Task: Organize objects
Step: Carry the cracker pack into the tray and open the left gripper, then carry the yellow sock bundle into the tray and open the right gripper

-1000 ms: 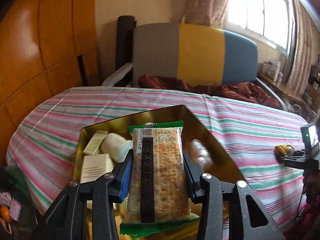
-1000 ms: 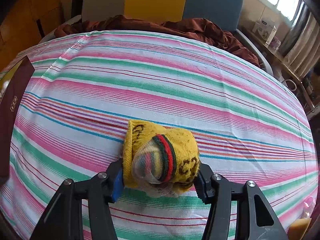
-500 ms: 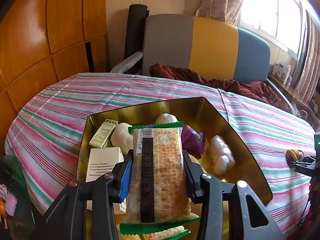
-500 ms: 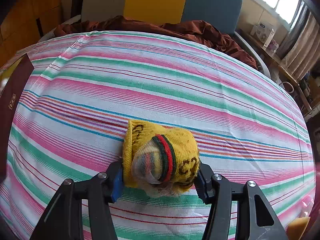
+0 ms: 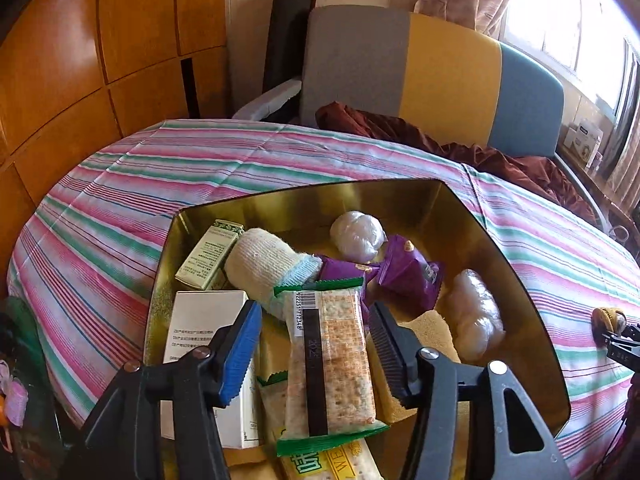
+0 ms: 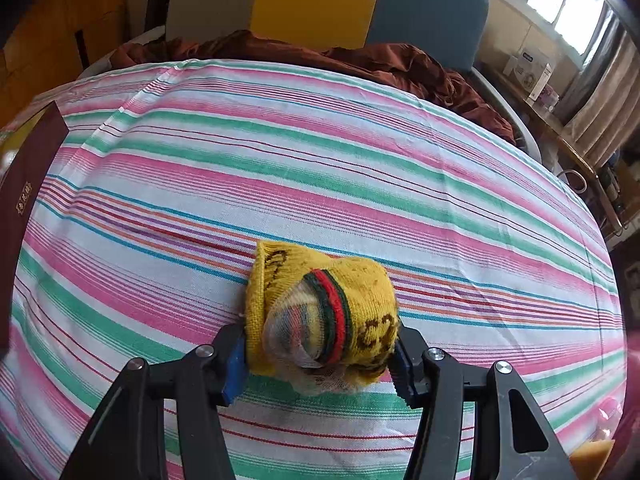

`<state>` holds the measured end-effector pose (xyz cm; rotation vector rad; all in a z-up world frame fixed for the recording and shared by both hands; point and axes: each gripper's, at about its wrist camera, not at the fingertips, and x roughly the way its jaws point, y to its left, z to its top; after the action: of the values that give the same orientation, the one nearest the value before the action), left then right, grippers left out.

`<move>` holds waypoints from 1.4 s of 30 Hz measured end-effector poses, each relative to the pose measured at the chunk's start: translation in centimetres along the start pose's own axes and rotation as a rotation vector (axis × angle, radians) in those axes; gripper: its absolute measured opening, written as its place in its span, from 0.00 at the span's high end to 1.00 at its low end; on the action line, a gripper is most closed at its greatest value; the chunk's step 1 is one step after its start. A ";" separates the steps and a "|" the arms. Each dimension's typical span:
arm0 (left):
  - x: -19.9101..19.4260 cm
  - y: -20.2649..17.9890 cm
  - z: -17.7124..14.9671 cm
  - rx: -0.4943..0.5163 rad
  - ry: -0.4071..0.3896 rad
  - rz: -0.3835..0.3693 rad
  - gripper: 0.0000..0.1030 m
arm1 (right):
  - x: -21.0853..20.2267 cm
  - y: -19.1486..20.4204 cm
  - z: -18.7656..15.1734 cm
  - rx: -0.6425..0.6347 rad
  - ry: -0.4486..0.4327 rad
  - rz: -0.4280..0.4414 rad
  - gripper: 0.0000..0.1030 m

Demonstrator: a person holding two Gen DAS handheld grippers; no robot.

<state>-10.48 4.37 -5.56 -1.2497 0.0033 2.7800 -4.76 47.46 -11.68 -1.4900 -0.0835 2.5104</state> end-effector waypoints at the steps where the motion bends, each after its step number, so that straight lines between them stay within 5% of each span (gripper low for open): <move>1: -0.4 0.0 0.0 -0.001 -0.008 -0.001 0.45 | 0.0 0.0 0.0 -0.002 0.000 -0.002 0.44; 14: -7.9 -0.3 -0.3 0.056 -0.167 -0.030 0.45 | -0.4 0.4 0.3 0.007 0.026 -0.016 0.47; 18: -9.0 0.1 -0.6 0.052 -0.178 -0.040 0.45 | -1.4 1.6 0.6 0.030 0.036 0.044 0.47; 30: -8.3 1.9 -1.9 -0.003 -0.126 -0.031 0.45 | -10.4 15.7 2.8 -0.138 -0.166 0.376 0.47; 42: -8.1 3.4 -2.9 -0.034 -0.112 -0.002 0.44 | -10.7 24.3 0.7 -0.246 -0.124 0.502 0.43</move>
<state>-3.29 0.23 -1.57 -1.0981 -0.0538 2.8558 -4.34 21.51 -6.01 -1.6054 -0.0420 3.0885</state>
